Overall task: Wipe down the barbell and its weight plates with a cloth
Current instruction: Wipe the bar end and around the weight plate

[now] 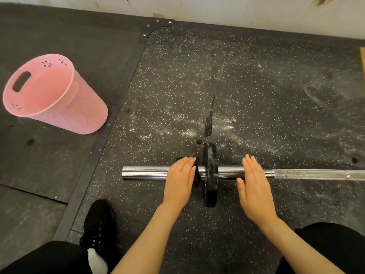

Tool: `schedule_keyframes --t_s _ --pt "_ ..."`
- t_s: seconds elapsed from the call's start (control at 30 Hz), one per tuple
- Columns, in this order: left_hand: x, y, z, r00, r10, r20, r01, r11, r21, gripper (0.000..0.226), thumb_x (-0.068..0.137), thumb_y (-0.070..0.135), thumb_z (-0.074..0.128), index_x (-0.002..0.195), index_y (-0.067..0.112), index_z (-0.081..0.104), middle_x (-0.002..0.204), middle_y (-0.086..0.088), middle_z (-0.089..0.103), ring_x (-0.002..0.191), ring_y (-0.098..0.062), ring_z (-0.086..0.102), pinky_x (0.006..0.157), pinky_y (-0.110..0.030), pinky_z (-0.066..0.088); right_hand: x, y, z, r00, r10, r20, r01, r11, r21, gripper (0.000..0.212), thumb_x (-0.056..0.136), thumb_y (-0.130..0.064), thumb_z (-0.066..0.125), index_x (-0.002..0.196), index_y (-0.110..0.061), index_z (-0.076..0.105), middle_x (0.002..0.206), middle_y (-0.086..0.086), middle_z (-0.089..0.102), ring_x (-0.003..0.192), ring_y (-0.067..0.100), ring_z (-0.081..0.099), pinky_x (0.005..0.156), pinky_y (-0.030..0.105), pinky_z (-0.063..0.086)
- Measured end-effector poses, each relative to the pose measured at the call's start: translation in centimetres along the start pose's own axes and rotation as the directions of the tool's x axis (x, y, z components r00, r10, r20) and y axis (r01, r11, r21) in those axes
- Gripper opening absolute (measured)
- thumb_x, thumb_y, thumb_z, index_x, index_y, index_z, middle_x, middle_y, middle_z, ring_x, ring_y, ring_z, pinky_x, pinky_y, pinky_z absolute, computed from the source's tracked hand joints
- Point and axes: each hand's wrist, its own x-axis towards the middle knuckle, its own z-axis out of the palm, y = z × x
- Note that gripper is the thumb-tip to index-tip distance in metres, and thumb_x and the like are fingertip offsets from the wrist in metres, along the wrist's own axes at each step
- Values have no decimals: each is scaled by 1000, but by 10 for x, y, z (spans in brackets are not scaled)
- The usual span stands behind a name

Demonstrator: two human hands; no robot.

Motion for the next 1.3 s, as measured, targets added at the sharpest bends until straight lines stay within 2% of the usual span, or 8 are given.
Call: schedule_keyframes --t_s 0.13,0.3,0.43,0.57,0.67,0.8,1.07,1.3 --pt "-7 23 -10 976 -210 -57 195 960 -202 43 103 32 32 132 11 56 131 3 58 124 -13 49 108 -34 39 2 9 8 997 -21 69 29 993 -115 58 102 -38 22 149 -5 33 156 8 31 148 18 16 121 35 8" --pt "-13 48 -12 978 -169 -123 131 954 -270 45 103 35 30 136 15 53 134 13 49 129 -7 45 110 -28 35 4 10 12 994 -48 101 68 977 -202 56 101 -36 24 144 -5 42 153 9 37 146 24 22 119 45 11" --pt "-17 68 -1 991 -78 -110 55 979 -195 43 103 31 33 135 13 54 140 7 47 135 -13 41 113 -36 33 6 12 13 991 -69 112 92 972 -214 57 100 -36 24 143 -4 44 152 10 39 146 25 24 119 46 11" --pt "-24 78 15 1000 15 -5 -15 999 34 44 101 32 35 137 14 53 153 -7 36 144 -25 26 115 -51 29 9 12 12 991 -76 109 98 973 -209 57 99 -35 25 143 -4 45 151 10 40 145 25 26 118 47 16" --pt "-22 76 19 999 5 46 -7 998 62 46 101 32 36 141 14 48 158 -8 26 147 -28 18 115 -47 29 10 13 11 990 -88 113 110 971 -211 57 99 -35 26 142 -4 45 150 10 42 144 25 29 118 47 18" --pt "0 73 13 994 42 96 -54 991 122 42 102 23 40 141 9 47 157 -11 28 146 -30 21 117 -41 28 10 15 9 986 -101 130 128 968 -217 57 99 -35 26 142 -4 46 148 10 45 142 26 33 118 45 15" --pt "38 78 10 993 -73 97 69 997 38 39 103 20 42 139 8 49 152 -8 38 144 -25 28 117 -34 26 18 19 9 982 -109 157 147 955 -259 61 99 -39 22 145 -5 41 152 8 40 145 25 26 120 45 16" --pt "-12 75 17 999 -34 38 33 999 6 51 102 31 27 147 9 36 159 -7 22 146 -25 23 116 -40 30 25 20 9 980 -108 170 147 959 -242 57 101 -38 31 148 -7 36 155 7 35 148 22 18 121 44 12"
